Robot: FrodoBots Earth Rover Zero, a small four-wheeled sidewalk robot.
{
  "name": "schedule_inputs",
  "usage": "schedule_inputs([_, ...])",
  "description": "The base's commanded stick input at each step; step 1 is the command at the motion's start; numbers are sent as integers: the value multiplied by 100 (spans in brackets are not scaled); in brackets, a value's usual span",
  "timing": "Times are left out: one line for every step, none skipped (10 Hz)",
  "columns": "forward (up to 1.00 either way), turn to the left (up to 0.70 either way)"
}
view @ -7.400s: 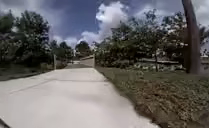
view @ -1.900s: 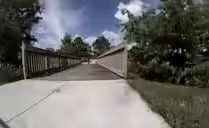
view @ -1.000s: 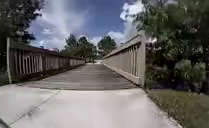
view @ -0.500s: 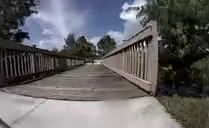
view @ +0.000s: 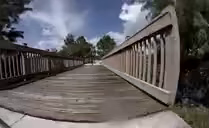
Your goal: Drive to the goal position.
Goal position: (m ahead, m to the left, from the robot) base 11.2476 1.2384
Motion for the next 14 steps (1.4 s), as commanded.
schedule_inputs([85, 0])
schedule_inputs([85, 0])
schedule_inputs([85, 0])
schedule_inputs([85, 0])
schedule_inputs([85, 0])
schedule_inputs([85, 0])
schedule_inputs([85, 29])
schedule_inputs([85, 28])
schedule_inputs([85, 6])
schedule_inputs([85, 0])
schedule_inputs([85, 0])
schedule_inputs([85, 0])
schedule_inputs([85, 0])
schedule_inputs([85, 0])
